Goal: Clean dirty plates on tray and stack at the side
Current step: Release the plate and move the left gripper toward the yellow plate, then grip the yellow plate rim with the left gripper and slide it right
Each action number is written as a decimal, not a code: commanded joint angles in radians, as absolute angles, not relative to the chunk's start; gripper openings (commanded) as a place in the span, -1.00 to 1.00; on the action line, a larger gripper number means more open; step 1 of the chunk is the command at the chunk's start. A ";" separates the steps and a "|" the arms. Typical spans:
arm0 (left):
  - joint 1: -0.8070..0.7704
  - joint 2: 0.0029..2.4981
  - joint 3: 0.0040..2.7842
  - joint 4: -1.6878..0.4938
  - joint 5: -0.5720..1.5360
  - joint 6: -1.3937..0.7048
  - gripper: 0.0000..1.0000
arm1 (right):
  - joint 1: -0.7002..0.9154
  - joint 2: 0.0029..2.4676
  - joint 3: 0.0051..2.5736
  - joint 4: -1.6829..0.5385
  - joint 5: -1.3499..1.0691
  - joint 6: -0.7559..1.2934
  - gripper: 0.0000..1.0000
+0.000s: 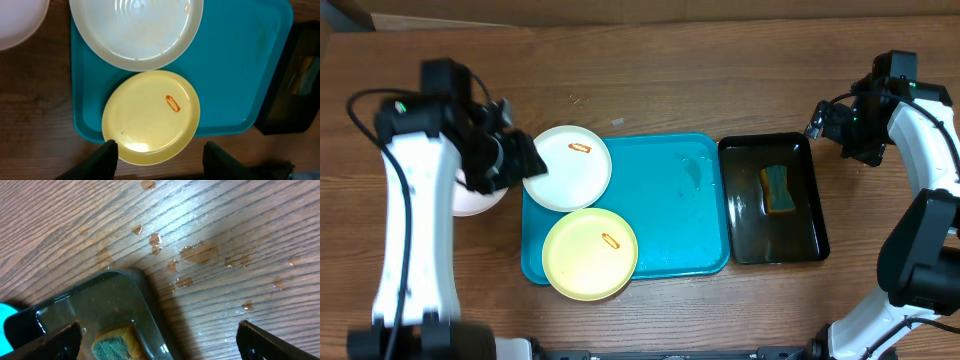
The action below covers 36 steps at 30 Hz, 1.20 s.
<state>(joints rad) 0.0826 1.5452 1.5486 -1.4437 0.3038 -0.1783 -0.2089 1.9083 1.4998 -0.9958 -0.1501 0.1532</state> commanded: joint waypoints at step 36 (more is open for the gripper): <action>-0.053 1.308 0.661 -1.046 0.177 -0.617 -0.79 | -0.208 1.905 1.509 -0.993 -0.150 0.153 1.00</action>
<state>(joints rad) -0.0521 1.3212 0.6743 -1.0492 0.1623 -0.6075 -0.2089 1.9083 1.4998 -0.9958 -0.1505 0.1532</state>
